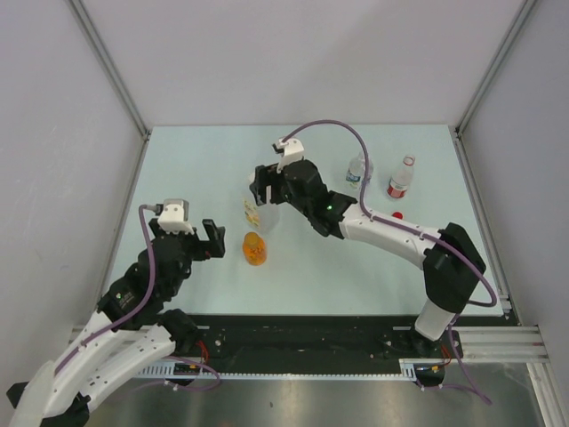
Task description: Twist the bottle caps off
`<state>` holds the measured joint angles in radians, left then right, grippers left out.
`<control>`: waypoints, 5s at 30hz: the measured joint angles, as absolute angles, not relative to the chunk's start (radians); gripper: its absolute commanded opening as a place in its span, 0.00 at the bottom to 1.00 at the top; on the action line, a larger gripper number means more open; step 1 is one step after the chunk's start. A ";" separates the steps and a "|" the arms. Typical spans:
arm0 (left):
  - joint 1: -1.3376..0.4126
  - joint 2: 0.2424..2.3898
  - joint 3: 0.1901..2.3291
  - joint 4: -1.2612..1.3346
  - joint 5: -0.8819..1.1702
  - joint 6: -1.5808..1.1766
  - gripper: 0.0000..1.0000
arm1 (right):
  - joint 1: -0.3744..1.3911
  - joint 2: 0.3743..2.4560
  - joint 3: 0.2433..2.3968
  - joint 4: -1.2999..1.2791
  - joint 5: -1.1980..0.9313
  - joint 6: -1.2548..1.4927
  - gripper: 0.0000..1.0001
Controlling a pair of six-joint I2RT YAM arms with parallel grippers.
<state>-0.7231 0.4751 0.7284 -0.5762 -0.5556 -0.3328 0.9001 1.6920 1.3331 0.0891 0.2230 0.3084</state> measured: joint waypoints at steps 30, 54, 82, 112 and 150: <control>-0.723 0.457 0.707 -0.593 -0.548 -0.334 1.00 | 0.905 1.827 1.456 0.109 0.273 0.250 0.25; -0.719 0.698 0.902 -0.161 -0.043 -0.181 1.00 | 0.654 1.087 1.378 -0.221 0.110 0.274 0.00; -0.571 0.830 0.811 0.400 0.959 -0.607 1.00 | 0.505 0.859 1.084 0.194 -0.927 0.569 0.00; -0.732 0.825 0.812 0.204 0.735 -0.405 1.00 | 0.641 0.897 1.079 0.234 -0.700 0.572 0.00; -0.778 0.820 0.725 0.547 0.925 -0.627 1.00 | 0.675 1.143 1.079 1.155 -1.075 1.206 0.00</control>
<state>-0.7784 0.8200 0.7254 0.5468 0.9249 -0.6266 0.6750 1.1427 1.0790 1.1545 -1.0752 1.2057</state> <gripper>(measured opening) 0.996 0.460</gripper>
